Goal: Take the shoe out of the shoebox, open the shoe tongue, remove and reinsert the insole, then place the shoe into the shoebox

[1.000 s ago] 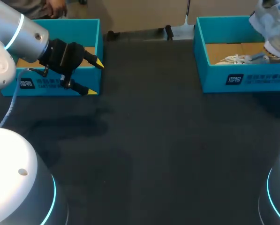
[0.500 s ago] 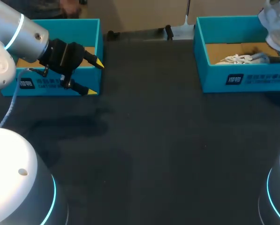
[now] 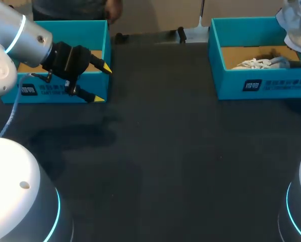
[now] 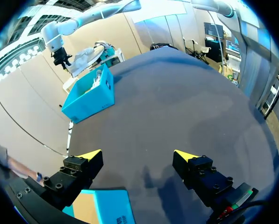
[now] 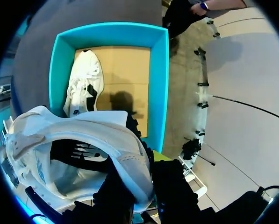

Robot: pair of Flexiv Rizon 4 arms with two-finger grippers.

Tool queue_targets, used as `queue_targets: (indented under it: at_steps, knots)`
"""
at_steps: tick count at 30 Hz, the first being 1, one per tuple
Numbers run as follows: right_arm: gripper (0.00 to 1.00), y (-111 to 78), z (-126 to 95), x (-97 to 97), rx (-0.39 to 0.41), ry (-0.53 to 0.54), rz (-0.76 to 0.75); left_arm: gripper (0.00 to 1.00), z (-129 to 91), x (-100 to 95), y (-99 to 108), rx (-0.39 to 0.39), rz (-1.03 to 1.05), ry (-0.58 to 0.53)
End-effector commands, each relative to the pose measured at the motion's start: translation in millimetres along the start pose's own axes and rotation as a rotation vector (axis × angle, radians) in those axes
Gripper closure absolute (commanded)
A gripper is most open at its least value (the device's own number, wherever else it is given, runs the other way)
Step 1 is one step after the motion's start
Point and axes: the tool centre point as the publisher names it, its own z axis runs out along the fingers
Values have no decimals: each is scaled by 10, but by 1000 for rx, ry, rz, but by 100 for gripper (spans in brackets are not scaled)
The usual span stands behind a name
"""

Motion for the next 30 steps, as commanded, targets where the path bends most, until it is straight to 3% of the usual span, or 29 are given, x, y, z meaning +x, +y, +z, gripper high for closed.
queue_targets:
  at_steps: [1,9,30]
  knots:
    - [100,-6,-22,-16,2,6,-1,0,-4,6,-4,-4,0,0]
    - [100,-23,0,-7,7,10,13,0,-4,6,-4,-4,0,0]
    - [100,-430,74,60,106,4,531,0,-4,6,-4,-4,0,0]
